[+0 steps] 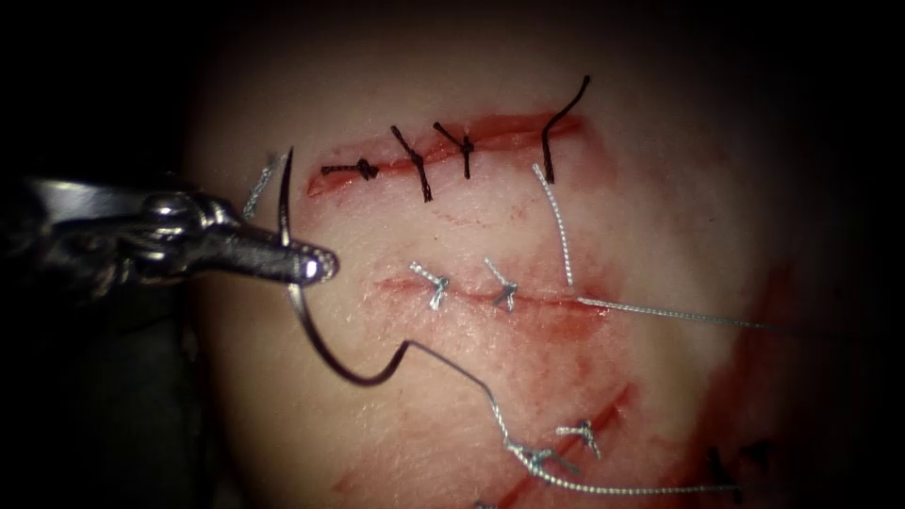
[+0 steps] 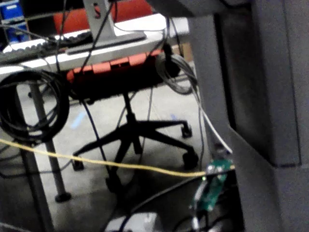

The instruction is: Wound Closure

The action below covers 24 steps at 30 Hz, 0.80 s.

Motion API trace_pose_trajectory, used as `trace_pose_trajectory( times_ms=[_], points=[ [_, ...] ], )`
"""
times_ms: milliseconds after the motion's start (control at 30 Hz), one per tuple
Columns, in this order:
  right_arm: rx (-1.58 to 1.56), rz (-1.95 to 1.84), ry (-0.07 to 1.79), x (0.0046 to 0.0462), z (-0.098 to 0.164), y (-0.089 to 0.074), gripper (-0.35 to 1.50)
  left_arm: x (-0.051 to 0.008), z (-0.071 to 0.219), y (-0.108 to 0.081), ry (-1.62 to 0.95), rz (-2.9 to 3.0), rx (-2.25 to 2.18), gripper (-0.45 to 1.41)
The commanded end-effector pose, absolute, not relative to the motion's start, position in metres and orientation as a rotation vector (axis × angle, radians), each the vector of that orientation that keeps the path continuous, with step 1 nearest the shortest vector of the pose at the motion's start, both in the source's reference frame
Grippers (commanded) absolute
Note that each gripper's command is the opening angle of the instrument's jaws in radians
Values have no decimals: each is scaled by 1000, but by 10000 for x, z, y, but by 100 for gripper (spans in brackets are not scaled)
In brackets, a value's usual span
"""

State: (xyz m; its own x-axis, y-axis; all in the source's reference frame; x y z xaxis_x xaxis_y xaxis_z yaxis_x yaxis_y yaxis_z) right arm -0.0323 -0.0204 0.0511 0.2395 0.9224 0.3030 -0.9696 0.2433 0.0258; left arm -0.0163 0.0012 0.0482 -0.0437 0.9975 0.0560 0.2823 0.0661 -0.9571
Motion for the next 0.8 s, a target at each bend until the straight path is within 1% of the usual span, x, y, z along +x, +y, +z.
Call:
trace_pose_trajectory(
  times_ms=[33,67,100,133,167,267,300,333,467,500,533,600,633,667,700,733,767,800],
  points=[
    [227,1307,-243,-315,515,-206,-35,-168,487,12,-1474,1039,-1353,-45],
    [208,1318,-205,-311,516,-205,-15,-168,487,12,-1474,1039,-1353,-45],
    [183,1326,-159,-308,516,-203,51,-168,487,12,-1473,1041,-1350,-45],
    [168,1334,-121,-306,515,-200,84,-168,487,12,-1472,1044,-1348,-45],
    [161,1235,-57,-296,507,-192,111,-170,487,12,-1468,1051,-1341,-45],
    [172,1185,18,-278,485,-172,120,-173,489,11,-1430,1091,-1345,-45],
    [171,1202,48,-273,477,-165,118,-175,491,10,-1397,1115,-1353,-45],
    [155,1242,118,-257,461,-151,111,-181,496,8,-1269,1215,-1390,-45],
    [86,1318,205,-221,453,-131,106,-198,513,6,-967,1567,-1527,-45],
    [86,1318,205,-221,453,-131,106,-198,513,6,-967,1567,-1527,-45],
    [81,1419,282,-182,459,-120,105,-216,534,0,-562,1978,-1664,-45],
    [167,1558,401,-151,461,-115,103,-228,548,-10,-273,2227,-1740,-45],
    [232,1638,452,-137,462,-114,106,-233,552,-15,-247,2268,-1767,-45],
    [348,1738,583,-108,462,-113,106,-242,559,-24,-160,2382,-1866,-45],
    [417,1800,684,-88,462,-114,106,-245,560,-27,-140,2409,-1894,-45],
    [478,1830,734,-76,461,-115,105,-251,560,-34,-78,2472,-1956,-45],
    [555,1843,776,-61,460,-116,86,-254,559,-38,-30,2511,-1981,-45],
    [662,1822,820,-43,459,-118,74,-258,556,-42,9,2545,-1994,-45]
  ],
)
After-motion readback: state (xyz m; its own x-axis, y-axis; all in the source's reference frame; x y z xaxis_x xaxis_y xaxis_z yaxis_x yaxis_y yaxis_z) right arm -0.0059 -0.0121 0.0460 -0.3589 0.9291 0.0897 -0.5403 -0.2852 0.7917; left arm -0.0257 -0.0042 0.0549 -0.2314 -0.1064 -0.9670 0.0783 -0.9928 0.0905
